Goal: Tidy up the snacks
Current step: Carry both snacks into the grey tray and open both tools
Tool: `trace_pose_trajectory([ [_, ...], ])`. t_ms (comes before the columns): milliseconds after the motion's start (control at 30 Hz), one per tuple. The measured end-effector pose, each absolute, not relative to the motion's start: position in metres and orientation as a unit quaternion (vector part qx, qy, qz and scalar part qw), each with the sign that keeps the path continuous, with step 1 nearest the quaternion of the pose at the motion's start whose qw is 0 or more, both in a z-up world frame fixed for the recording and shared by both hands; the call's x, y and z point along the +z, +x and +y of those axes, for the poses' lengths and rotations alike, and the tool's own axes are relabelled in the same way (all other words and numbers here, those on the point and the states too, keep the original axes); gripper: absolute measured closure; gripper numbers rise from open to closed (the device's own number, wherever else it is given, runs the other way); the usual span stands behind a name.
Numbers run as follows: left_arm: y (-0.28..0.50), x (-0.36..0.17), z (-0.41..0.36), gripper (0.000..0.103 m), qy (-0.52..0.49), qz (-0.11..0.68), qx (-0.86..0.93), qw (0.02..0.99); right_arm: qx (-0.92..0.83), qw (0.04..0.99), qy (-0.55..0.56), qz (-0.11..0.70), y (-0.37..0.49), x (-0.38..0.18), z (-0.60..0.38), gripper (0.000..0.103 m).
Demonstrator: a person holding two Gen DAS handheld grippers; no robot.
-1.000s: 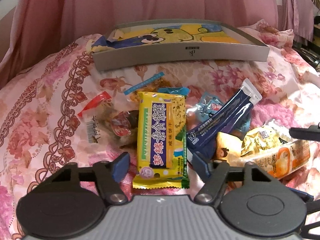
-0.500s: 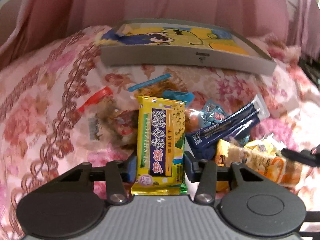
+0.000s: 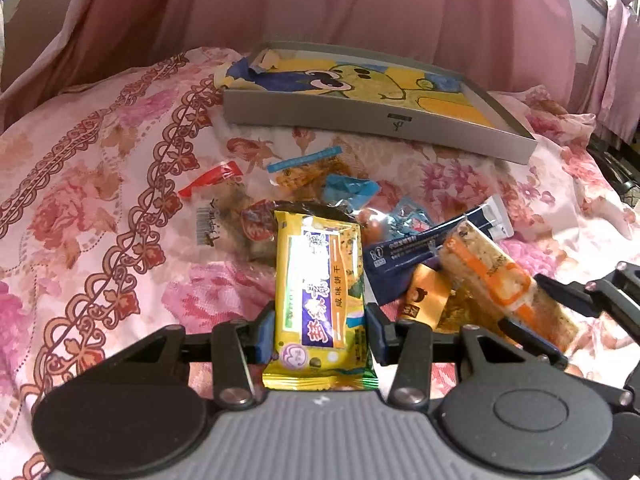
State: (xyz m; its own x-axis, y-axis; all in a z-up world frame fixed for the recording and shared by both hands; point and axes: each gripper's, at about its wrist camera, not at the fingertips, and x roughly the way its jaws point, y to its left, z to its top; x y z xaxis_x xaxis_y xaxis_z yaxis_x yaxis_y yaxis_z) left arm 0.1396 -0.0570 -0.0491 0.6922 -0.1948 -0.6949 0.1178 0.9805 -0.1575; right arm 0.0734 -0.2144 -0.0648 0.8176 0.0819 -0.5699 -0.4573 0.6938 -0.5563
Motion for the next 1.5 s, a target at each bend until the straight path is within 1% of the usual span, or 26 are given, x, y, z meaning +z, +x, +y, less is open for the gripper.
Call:
trace_pose_trajectory([
  [100,0.136,-0.050,-0.057,0.054,-0.050,0.384,-0.085,0.918,0.144,0.889,-0.336,0.275,0.078,-0.064,-0.217,0.065],
  [167,0.135,-0.051,-0.057,0.054,-0.054,0.385,-0.085,0.917,0.136,0.892,-0.318,0.292,0.084,-0.067,-0.221,0.059],
  [233,0.133,-0.050,-0.056,0.054,-0.057,0.383,-0.085,0.918,0.132,0.894,-0.303,0.304,0.088,-0.069,-0.223,0.059],
  [333,0.131,-0.049,-0.057,0.054,-0.059,0.376,-0.088,0.921,0.133,0.894,-0.301,0.303,0.088,-0.069,-0.222,0.065],
  [367,0.130,-0.048,-0.058,0.054,-0.060,0.373,-0.089,0.921,0.134,0.893,-0.308,0.298,0.086,-0.069,-0.220,0.067],
  [533,0.127,-0.046,-0.060,0.054,-0.064,0.363,-0.097,0.925,0.136,0.891,-0.344,0.262,0.073,-0.064,-0.211,0.068],
  [667,0.127,-0.046,-0.060,0.054,-0.070,0.356,-0.097,0.927,0.123,0.891,-0.381,0.214,0.064,-0.061,-0.204,0.068],
  [967,0.125,-0.038,-0.055,0.054,-0.088,0.334,-0.090,0.934,0.055,0.885,-0.441,0.140,0.067,-0.061,-0.206,0.068],
  [1267,0.157,-0.004,-0.064,0.054,-0.096,0.301,-0.089,0.944,-0.003,0.915,-0.398,0.073,0.107,-0.037,-0.220,0.068],
  [1500,0.215,0.026,-0.089,0.054,-0.099,0.275,-0.077,0.953,-0.024,0.940,-0.335,0.051,0.172,-0.018,-0.234,0.068],
])
